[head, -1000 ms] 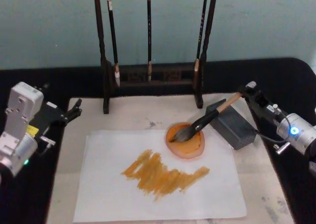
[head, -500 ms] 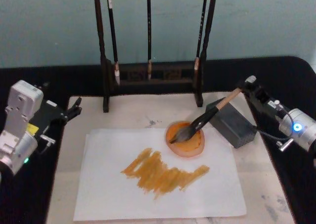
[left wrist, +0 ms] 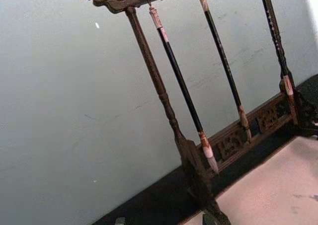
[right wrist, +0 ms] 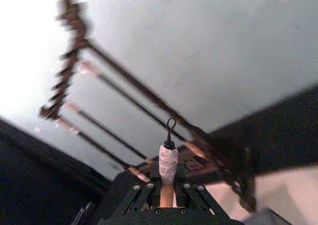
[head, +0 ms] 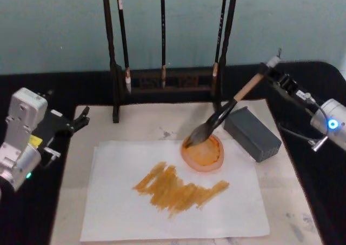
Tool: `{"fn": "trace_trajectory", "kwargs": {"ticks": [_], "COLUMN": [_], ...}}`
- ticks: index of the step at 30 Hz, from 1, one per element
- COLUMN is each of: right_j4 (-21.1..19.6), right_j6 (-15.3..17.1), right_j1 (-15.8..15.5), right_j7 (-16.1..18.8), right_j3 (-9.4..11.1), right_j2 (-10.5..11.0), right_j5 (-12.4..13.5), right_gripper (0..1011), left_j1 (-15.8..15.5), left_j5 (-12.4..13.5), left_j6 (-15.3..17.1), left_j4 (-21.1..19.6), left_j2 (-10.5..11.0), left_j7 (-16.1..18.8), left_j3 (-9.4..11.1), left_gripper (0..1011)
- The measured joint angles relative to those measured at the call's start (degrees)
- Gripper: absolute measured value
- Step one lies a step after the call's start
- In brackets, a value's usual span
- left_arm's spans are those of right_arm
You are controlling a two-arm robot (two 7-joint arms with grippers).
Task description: Pick up the brush from the inkstone, write on the paper, then place the brush back to its original position.
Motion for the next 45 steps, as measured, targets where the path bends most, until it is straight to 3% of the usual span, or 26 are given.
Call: {"fn": "trace_trajectory", "kwargs": {"ticks": [9,21,25,30,36,45], "right_j4": [-10.43,-18.89,-21.88,-23.73,-25.14,-26.47], "right_j6": [-8.80,-12.41,-15.14,-17.51,-19.12,-20.27], "right_j1": [-0.79,-2.26,-3.71,-5.22,-6.88,-7.96], "right_j7": [2.15,3.36,4.96,7.74,12.06,13.54], "right_j3": [-5.92,-8.42,-9.31,-9.81,-10.18,-11.13], "right_j2": [5.82,9.14,10.71,12.15,13.57,13.62], "right_j5": [-13.37,-21.93,-26.90,-30.13,-31.83,-36.41], "right_gripper": [163,163,163,163,163,163], "left_j1": [0.00,0.00,0.00,0.00,0.00,0.00], "left_j5": [0.00,0.00,0.00,0.00,0.00,0.00], "left_j6": [0.00,0.00,0.00,0.00,0.00,0.00], "left_j4": [0.00,0.00,0.00,0.00,0.00,0.00], "left_j2": [0.00,0.00,0.00,0.00,0.00,0.00], "left_j7": [0.00,0.00,0.00,0.00,0.00,0.00], "left_j3": [0.00,0.00,0.00,0.00,0.00,0.00], "left_gripper": [1010,1010,1010,1010,1009,1010]}}
